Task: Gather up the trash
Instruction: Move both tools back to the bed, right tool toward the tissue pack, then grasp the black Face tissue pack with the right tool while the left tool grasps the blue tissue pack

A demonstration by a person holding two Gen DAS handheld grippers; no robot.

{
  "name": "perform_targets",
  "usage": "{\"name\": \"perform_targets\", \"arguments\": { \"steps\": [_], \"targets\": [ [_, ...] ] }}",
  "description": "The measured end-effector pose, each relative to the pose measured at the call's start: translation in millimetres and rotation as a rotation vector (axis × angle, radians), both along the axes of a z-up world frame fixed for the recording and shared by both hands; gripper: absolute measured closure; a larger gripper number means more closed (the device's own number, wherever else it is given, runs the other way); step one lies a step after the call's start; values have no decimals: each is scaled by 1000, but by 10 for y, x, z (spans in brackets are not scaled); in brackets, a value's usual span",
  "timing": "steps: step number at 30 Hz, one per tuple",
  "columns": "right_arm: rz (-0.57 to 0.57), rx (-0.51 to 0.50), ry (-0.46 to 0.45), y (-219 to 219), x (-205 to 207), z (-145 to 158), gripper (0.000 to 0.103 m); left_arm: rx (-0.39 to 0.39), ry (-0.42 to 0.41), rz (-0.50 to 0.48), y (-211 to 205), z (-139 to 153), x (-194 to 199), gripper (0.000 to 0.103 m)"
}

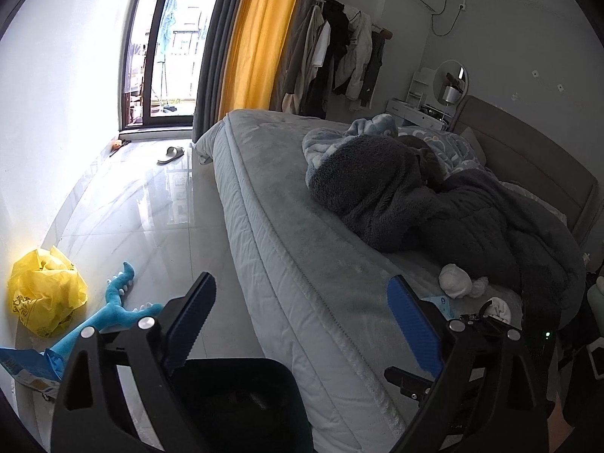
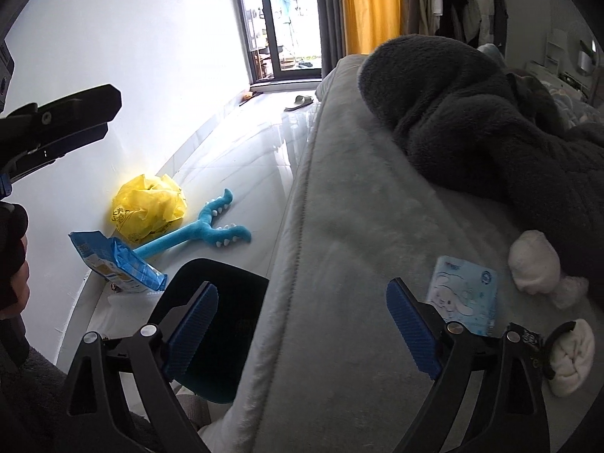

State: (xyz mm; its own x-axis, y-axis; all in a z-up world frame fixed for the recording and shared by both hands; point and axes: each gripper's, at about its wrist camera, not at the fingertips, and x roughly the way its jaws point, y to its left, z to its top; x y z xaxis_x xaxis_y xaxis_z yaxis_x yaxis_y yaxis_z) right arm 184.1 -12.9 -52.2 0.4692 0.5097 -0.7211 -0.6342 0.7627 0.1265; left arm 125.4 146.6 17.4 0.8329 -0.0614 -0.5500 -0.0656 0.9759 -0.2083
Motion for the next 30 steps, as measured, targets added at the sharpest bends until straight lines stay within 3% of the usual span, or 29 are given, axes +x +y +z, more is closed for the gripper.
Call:
{"name": "perform_targets", "arguments": {
  "steps": [14, 30],
  "targets": [
    [-126, -22, -14, -743, 163, -76, 11, 6, 27, -83, -486, -132, 382, 9],
    [-215, -32, 29, -1299, 256, -230, 11, -10, 75, -136, -926, -337, 628, 9]
  ]
}}
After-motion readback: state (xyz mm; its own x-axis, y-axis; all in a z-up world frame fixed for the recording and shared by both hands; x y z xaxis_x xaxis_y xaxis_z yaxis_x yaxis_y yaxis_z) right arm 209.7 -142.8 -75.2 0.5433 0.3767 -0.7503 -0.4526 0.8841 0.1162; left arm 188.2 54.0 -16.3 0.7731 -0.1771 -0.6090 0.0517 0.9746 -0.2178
